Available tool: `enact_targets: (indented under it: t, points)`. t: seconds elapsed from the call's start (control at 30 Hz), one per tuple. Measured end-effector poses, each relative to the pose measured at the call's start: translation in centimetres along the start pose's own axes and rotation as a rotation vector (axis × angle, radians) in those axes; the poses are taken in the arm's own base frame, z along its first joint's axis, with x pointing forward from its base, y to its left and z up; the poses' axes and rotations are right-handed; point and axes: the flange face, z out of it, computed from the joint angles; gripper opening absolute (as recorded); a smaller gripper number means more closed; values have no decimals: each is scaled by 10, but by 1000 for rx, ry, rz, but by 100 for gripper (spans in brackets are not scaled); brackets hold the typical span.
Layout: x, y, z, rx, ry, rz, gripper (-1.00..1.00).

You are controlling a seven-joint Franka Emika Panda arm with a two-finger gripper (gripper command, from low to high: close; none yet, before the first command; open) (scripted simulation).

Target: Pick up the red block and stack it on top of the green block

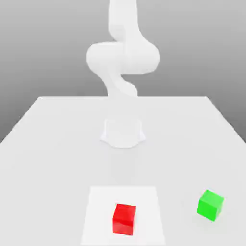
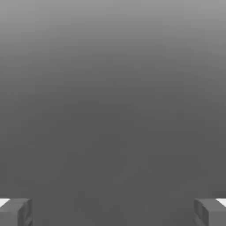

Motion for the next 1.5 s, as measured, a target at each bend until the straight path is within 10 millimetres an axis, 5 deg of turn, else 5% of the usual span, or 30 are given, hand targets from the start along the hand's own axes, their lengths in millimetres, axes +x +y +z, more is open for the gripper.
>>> enact_targets:
  t: [0.23,0.5,0.77,0.93,0.97,1.2,1.37,1.5]
  points:
    - [-26,24,148,-178,-132,43,0]
    - [-86,87,287,-368,-287,94,0]
    - [-172,173,384,-543,-445,149,0]
    - [-204,205,430,-558,-459,155,0]
    - [-208,209,435,-558,-460,154,-100]
    - [-208,209,435,-558,-459,155,-100]
    - [-184,184,396,-558,-459,154,-100]
    - [-232,124,376,-495,-526,-79,-100]
